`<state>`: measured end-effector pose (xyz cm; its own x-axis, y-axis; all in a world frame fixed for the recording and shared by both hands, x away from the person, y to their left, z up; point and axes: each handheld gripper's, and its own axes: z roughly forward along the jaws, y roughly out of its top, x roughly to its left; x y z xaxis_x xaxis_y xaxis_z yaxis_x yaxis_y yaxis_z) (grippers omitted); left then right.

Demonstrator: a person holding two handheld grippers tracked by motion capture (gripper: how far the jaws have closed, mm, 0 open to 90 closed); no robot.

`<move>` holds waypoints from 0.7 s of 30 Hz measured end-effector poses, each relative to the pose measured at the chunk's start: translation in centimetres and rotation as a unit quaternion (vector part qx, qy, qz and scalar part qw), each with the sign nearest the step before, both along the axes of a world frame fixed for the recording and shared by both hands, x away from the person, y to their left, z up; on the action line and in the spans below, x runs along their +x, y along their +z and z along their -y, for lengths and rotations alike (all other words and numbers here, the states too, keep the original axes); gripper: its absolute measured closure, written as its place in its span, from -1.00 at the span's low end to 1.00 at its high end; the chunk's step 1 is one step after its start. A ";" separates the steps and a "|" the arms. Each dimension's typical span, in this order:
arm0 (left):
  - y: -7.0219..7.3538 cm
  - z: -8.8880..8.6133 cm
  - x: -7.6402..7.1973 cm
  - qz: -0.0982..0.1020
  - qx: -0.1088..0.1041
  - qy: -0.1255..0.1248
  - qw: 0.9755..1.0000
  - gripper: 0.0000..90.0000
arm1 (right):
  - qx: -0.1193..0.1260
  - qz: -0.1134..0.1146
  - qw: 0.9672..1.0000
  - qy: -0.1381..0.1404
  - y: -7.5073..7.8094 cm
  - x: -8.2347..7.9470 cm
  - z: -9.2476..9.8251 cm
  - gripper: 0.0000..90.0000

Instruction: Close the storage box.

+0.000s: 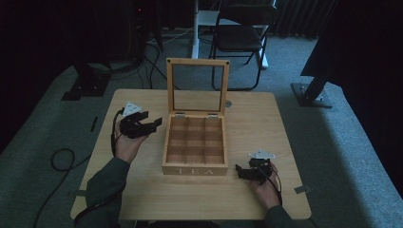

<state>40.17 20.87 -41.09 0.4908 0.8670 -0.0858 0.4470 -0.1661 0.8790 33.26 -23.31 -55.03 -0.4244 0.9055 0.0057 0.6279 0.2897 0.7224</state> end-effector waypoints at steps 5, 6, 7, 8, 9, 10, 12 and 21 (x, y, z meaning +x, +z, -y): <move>0.4 -0.2 0.6 0.009 0.004 0.006 1.000 -0.27 | 0.000 0.000 1.000 0.000 0.0 0.0 0.0 -0.73; 0.4 -0.2 0.8 0.010 0.005 0.007 1.000 -0.27 | 0.000 0.000 1.000 0.000 0.0 0.0 0.0 -0.73; 0.5 -0.2 0.9 0.010 0.008 0.007 1.000 -0.27 | 0.000 0.000 1.000 0.000 0.0 0.0 0.0 -0.73; 0.5 -0.2 1.0 0.010 0.009 0.008 1.000 -0.27 | 0.000 0.000 1.000 0.000 0.0 0.0 0.0 -0.73; 0.6 -0.2 1.2 0.010 0.010 0.008 1.000 -0.27 | 0.000 0.000 1.000 0.000 0.0 0.0 0.0 -0.73; 0.6 -0.2 1.3 0.010 0.012 0.009 1.000 -0.27 | 0.000 0.000 1.000 0.000 0.0 0.0 0.0 -0.73; 0.7 -0.3 1.6 0.010 0.017 0.010 1.000 -0.27 | 0.000 0.000 1.000 0.000 0.0 0.0 0.0 -0.73; 1.0 -0.2 2.8 0.013 0.024 0.012 1.000 -0.27 | 0.000 0.000 1.000 0.000 0.0 0.0 0.0 -0.73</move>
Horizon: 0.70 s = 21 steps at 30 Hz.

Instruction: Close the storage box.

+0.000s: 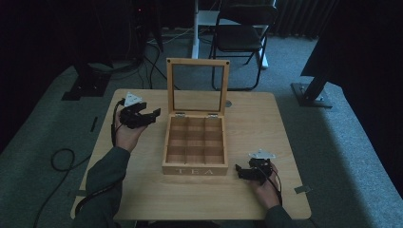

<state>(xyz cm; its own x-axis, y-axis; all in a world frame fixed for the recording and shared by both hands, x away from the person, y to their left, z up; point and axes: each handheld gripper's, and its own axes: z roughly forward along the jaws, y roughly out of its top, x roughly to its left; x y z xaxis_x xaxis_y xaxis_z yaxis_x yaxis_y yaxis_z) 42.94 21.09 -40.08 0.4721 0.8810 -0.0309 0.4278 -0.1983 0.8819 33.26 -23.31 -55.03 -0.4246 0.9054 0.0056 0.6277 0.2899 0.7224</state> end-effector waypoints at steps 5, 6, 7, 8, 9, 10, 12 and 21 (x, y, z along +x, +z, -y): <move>0.4 0.3 0.5 0.006 0.005 -0.003 1.000 -0.27 | 0.000 0.000 1.000 0.000 0.0 0.0 0.0 -0.73; 0.4 0.3 0.7 0.007 0.005 -0.003 1.000 -0.27 | 0.000 0.000 1.000 0.000 0.0 0.0 0.0 -0.73; 0.5 0.4 0.9 0.007 0.005 -0.003 1.000 -0.28 | 0.000 0.000 1.000 0.000 0.0 0.0 0.0 -0.73; 0.5 0.4 1.0 0.008 0.005 -0.002 1.000 -0.28 | 0.000 0.000 1.000 0.000 0.0 0.0 0.0 -0.73; 0.5 0.5 1.1 0.007 0.007 -0.002 1.000 -0.28 | 0.000 0.000 1.000 0.000 0.0 0.0 0.0 -0.73; 0.6 0.5 1.2 0.007 0.008 -0.002 1.000 -0.28 | 0.000 0.000 1.000 0.000 0.0 0.0 0.0 -0.73; 0.6 0.6 1.5 0.007 0.011 -0.002 1.000 -0.28 | 0.000 0.000 1.000 0.000 0.0 0.0 0.0 -0.73; 0.8 0.9 2.8 0.006 0.016 0.002 1.000 -0.29 | 0.000 0.000 1.000 0.000 0.0 0.0 0.0 -0.73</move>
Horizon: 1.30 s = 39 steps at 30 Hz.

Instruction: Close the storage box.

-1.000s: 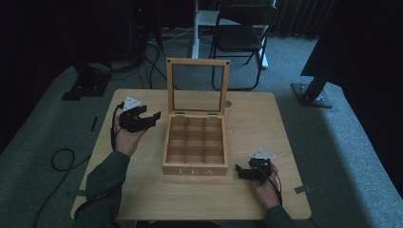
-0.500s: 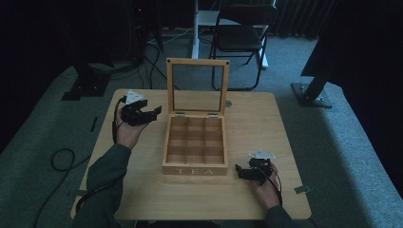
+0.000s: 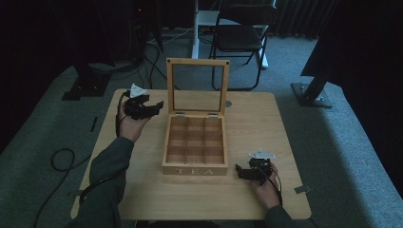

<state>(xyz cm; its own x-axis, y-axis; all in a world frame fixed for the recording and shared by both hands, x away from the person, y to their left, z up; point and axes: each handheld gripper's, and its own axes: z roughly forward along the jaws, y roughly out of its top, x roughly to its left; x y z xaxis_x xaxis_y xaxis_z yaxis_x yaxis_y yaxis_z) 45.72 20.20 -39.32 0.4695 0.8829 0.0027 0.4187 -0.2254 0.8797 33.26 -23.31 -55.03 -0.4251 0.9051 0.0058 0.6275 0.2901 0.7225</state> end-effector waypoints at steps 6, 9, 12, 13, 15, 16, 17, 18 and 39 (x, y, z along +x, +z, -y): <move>-0.1 0.1 0.7 -0.004 0.001 0.002 1.000 -0.30 | 0.000 0.000 1.000 0.000 0.0 0.0 0.0 -0.73; -0.1 0.2 1.1 -0.006 -0.001 0.004 1.000 -0.30 | 0.000 0.001 1.000 0.000 0.0 0.0 0.0 -0.73; -0.1 0.3 1.4 -0.007 -0.003 0.004 1.000 -0.30 | 0.000 0.000 1.000 0.000 0.0 0.0 0.0 -0.73; -0.1 0.3 1.5 -0.007 -0.003 0.005 1.000 -0.30 | 0.000 0.000 1.000 0.000 0.0 0.0 0.0 -0.73; -0.1 0.4 1.7 -0.007 -0.005 0.005 1.000 -0.30 | 0.000 0.000 1.000 0.000 0.0 0.0 0.0 -0.73; 0.0 0.5 1.8 -0.008 -0.006 0.004 1.000 -0.31 | 0.000 0.001 1.000 0.001 0.0 0.0 0.0 -0.73; 0.0 0.6 2.0 -0.006 -0.005 0.002 1.000 -0.32 | 0.000 0.000 1.000 0.000 0.0 0.0 0.0 -0.73; 0.0 0.7 2.1 -0.005 -0.003 0.001 1.000 -0.32 | 0.000 0.001 1.000 0.001 0.0 0.0 0.0 -0.73; -0.5 2.8 4.6 -0.008 -0.002 -0.007 1.000 -0.40 | 0.000 0.001 1.000 0.001 0.0 0.0 0.0 -0.73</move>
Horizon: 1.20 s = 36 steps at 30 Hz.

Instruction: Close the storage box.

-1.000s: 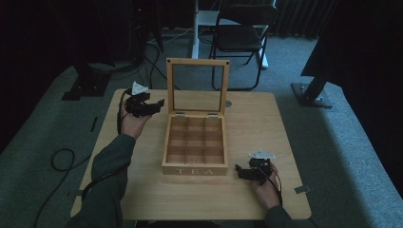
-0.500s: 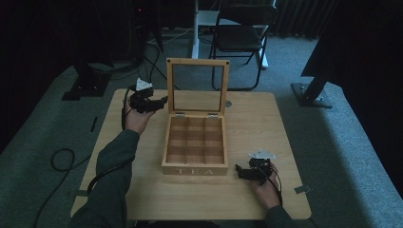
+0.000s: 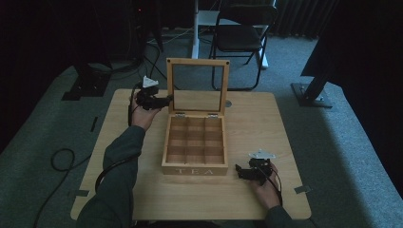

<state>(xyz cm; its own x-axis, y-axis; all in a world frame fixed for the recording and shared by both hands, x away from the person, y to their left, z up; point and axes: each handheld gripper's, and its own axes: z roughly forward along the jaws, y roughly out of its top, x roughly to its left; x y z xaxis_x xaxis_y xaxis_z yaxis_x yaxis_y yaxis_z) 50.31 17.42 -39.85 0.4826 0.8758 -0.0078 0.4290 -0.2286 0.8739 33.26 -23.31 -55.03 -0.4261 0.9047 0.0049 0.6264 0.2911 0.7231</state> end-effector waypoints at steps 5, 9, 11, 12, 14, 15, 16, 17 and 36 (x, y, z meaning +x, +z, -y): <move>0.0 0.3 0.5 -0.001 0.002 0.002 1.000 -0.42 | 0.000 0.000 1.000 0.000 0.0 0.0 0.0 -0.73; 0.1 0.8 1.1 -0.003 0.011 -0.005 1.000 -0.43 | 0.000 0.000 1.000 0.000 0.0 0.0 0.0 -0.73; 0.2 1.0 1.4 -0.005 0.010 -0.006 1.000 -0.44 | 0.000 0.000 1.000 0.000 0.0 0.0 0.0 -0.73; 0.3 1.1 1.6 -0.005 0.007 -0.006 1.000 -0.44 | 0.000 0.000 1.000 0.000 0.0 0.0 0.0 -0.73; 0.3 1.3 1.9 -0.008 0.005 -0.007 1.000 -0.44 | 0.000 0.000 1.000 0.000 0.0 0.0 0.0 -0.73; 0.3 1.4 2.1 -0.010 0.006 -0.006 1.000 -0.44 | 0.000 0.000 1.000 0.000 0.0 0.0 0.0 -0.73; 0.2 1.5 2.3 -0.011 0.008 -0.007 1.000 -0.44 | 0.000 -0.001 1.000 0.000 0.0 0.0 0.0 -0.73; 0.2 1.7 2.5 -0.013 0.009 -0.007 1.000 -0.44 | 0.000 0.000 1.000 0.000 0.0 0.0 0.0 -0.73; 0.7 3.3 4.4 -0.012 -0.015 0.002 1.000 -0.39 | 0.000 0.000 1.000 0.000 0.0 0.0 0.0 -0.73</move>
<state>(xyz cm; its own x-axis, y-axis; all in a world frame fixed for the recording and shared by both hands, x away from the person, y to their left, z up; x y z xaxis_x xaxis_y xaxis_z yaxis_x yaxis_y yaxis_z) 54.68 14.17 -39.12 0.4784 0.8769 -0.0460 0.4514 -0.2007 0.8694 33.26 -23.32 -55.03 -0.4266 0.9044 0.0046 0.6264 0.2918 0.7228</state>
